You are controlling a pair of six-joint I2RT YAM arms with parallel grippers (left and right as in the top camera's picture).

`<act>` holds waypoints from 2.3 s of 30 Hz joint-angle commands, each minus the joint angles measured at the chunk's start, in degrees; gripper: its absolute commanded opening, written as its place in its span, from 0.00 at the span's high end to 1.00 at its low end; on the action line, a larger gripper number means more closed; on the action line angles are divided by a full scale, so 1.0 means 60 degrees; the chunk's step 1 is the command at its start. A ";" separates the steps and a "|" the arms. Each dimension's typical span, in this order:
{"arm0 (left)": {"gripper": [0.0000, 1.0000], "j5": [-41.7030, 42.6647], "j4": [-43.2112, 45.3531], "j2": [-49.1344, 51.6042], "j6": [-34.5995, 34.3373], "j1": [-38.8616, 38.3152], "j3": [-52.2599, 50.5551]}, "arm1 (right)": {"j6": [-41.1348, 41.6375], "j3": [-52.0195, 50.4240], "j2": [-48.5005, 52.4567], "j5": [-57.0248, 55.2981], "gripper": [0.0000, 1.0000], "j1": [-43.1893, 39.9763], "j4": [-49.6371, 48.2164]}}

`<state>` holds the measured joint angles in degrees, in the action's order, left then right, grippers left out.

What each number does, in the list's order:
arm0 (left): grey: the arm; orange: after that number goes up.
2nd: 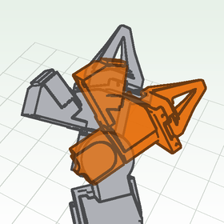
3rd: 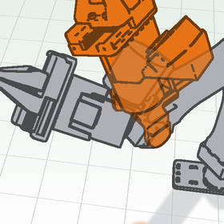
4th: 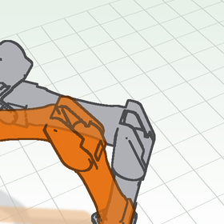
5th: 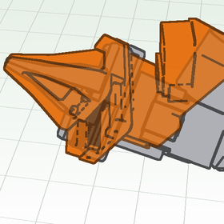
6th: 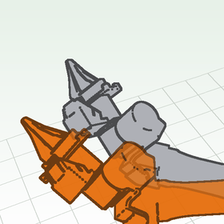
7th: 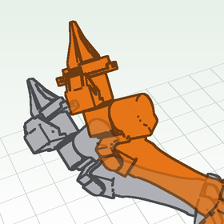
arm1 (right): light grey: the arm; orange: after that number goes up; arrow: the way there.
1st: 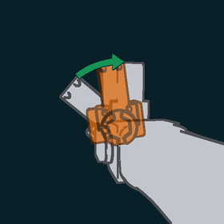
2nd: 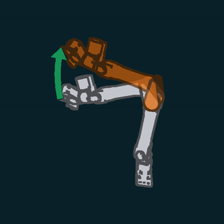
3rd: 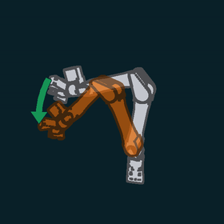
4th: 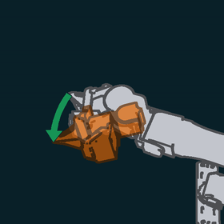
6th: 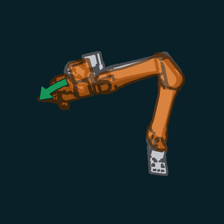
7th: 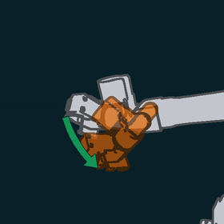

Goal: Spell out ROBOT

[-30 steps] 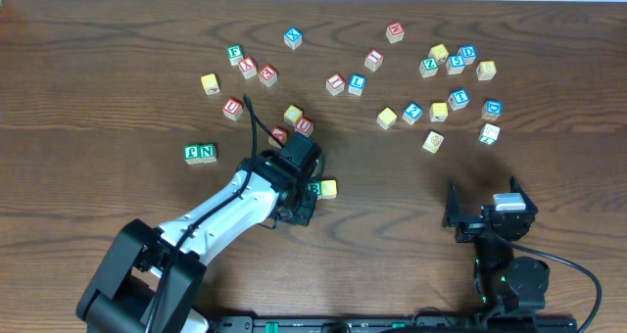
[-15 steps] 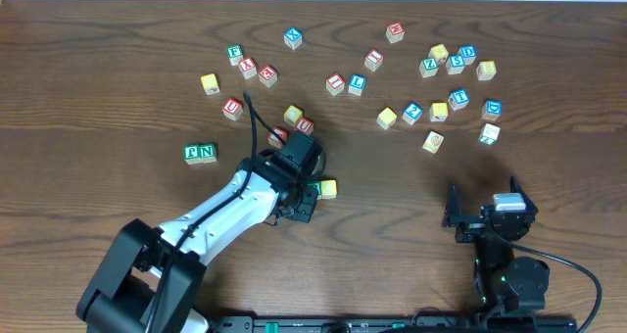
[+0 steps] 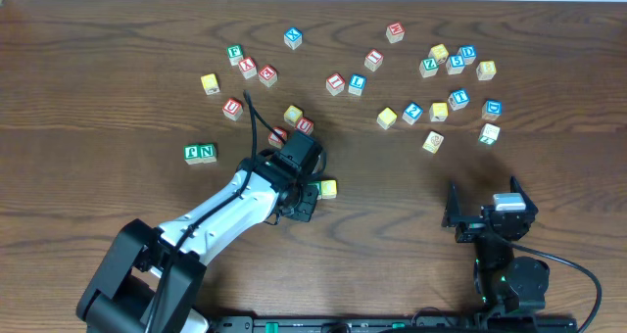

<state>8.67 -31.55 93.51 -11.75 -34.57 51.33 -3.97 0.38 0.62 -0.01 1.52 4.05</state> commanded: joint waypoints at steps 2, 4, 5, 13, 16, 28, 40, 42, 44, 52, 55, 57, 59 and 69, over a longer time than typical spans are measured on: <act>0.92 -0.0098 0.0044 -0.0047 0.0138 -0.0004 -0.0091 | 0.0084 -0.0011 -0.0040 -0.0084 0.01 -0.0058 0.0040; 0.93 -0.0102 0.0084 -0.0047 0.0138 -0.0004 -0.0091 | 0.0087 -0.0011 -0.0040 -0.0084 0.01 -0.0058 0.0040; 0.93 -0.0102 0.0109 -0.0047 0.0138 -0.0004 -0.0091 | 0.0084 -0.0011 -0.0040 -0.0084 0.01 -0.0058 0.0044; 0.92 -0.0142 0.0270 -0.0047 0.0135 -0.0004 -0.0091 | 0.0084 -0.0011 -0.0040 -0.0084 0.01 -0.0058 0.0044; 0.92 -0.0353 0.0317 -0.0044 0.0131 -0.0004 -0.0091 | 0.0087 -0.0011 -0.0040 -0.0084 0.01 -0.0058 0.0044; 0.92 0.0022 0.0186 -0.0047 0.0055 -0.0004 -0.0091 | 0.0087 -0.0011 -0.0040 -0.0084 0.01 -0.0058 0.0044; 0.92 0.1421 -0.0047 -0.0047 0.0022 -0.0007 -0.0091 | 0.0084 -0.0011 -0.0040 -0.0084 0.01 -0.0058 0.0044; 0.92 0.1559 -0.0040 -0.0047 0.0022 -0.0062 -0.0091 | 0.0087 -0.0011 -0.0040 -0.0084 0.01 -0.0058 0.0044; 0.92 0.1552 -0.0004 -0.0047 0.0025 -0.0146 -0.0091 | 0.0084 -0.0011 -0.0040 -0.0084 0.01 -0.0058 0.0044; 0.93 0.1111 0.0572 0.0120 -0.0182 -0.0503 -0.0091 | 0.0087 -0.0011 -0.0040 -0.0084 0.01 -0.0058 0.0040; 0.93 0.0794 0.0576 0.0131 -0.0419 -0.0503 -0.0091 | 0.0087 -0.0011 -0.0040 -0.0084 0.01 -0.0058 0.0044; 0.93 0.0798 0.0576 0.0131 -0.0419 -0.0503 -0.0091 | 0.0084 -0.0011 -0.0040 -0.0084 0.01 -0.0058 0.0044; 0.93 0.0798 0.0572 0.0131 -0.0415 -0.0503 -0.0091 | 0.0087 -0.0011 -0.0040 -0.0084 0.01 -0.0058 0.0040; 0.92 0.0794 0.0525 0.0131 -0.0415 -0.0503 -0.0091 | 0.0084 -0.0011 -0.0040 -0.0084 0.01 -0.0058 0.0040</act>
<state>14.44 -28.12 93.54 -13.69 -37.56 51.31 -3.97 0.38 0.64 -0.01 1.52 4.05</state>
